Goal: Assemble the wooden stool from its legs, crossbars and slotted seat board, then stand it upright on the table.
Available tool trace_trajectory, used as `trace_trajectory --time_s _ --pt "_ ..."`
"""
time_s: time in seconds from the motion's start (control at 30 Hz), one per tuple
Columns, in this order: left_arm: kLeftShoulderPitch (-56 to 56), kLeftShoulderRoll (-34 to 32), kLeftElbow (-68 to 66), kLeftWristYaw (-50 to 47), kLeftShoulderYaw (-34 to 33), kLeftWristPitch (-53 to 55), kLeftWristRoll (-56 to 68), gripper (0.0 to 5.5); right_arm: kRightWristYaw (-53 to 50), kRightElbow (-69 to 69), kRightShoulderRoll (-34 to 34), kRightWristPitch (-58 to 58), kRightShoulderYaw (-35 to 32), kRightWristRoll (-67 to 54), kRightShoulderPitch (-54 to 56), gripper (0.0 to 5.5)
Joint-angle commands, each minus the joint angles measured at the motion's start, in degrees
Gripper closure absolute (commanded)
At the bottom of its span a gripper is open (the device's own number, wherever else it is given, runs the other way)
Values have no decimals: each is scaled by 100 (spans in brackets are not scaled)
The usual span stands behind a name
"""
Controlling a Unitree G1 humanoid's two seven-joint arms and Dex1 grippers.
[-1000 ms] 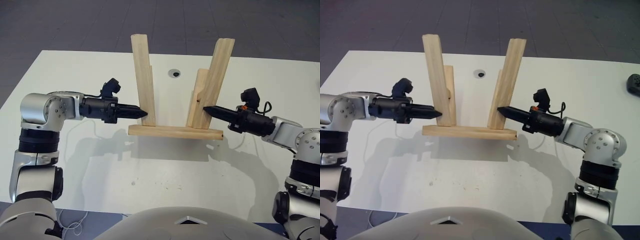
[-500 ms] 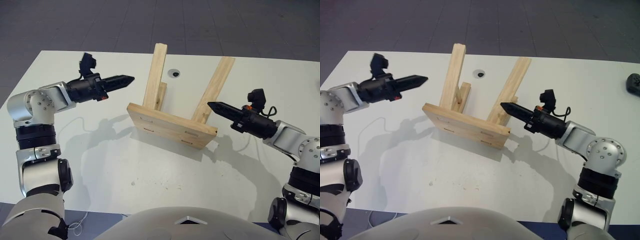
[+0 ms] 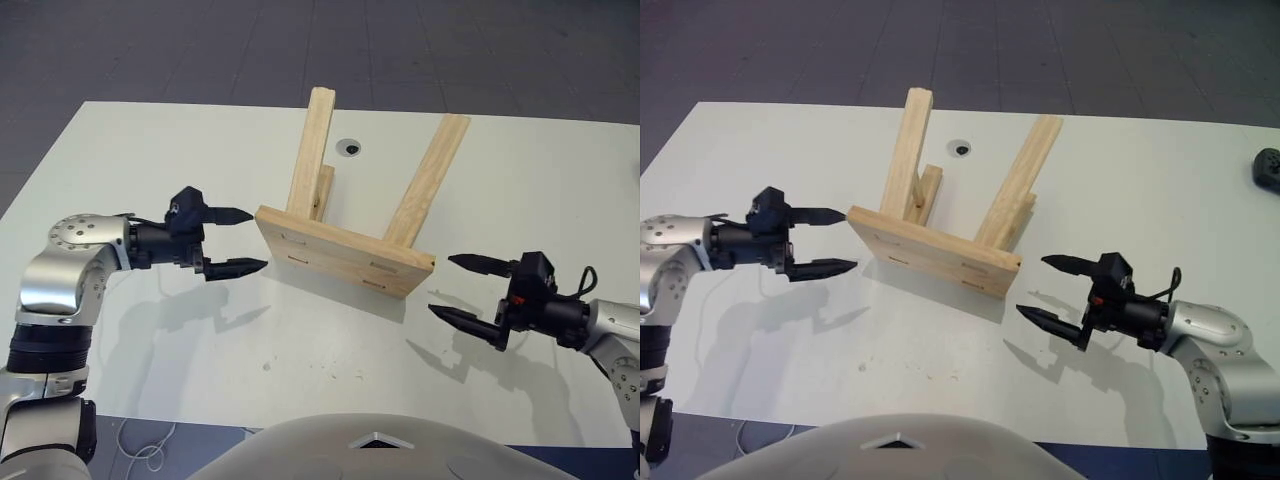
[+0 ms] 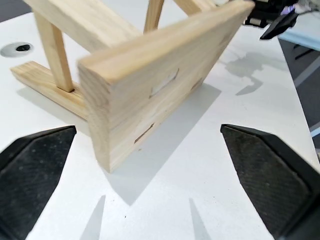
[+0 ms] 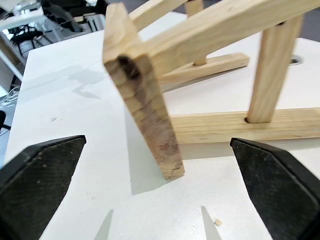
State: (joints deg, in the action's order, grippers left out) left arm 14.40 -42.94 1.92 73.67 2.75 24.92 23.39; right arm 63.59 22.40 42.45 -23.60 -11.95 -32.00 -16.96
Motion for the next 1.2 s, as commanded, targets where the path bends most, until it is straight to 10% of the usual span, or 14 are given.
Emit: trace_trajectory --time_s 0.03,0.4,0.97,1.2 --pt "570 531 -945 -372 585 -1492 -961 12 99 -615 -93 695 534 589 384 10" --pt "786 680 -2004 -295 776 -2717 -1393 10 63 -1327 -464 1564 1254 1067 857 56" --pt "882 524 -2133 59 738 -2739 -1262 315 -253 -1531 -711 1888 1532 1307 986 353" --pt "735 299 -1232 590 635 -901 -411 344 -222 -1277 -636 1279 1620 988 1009 402"
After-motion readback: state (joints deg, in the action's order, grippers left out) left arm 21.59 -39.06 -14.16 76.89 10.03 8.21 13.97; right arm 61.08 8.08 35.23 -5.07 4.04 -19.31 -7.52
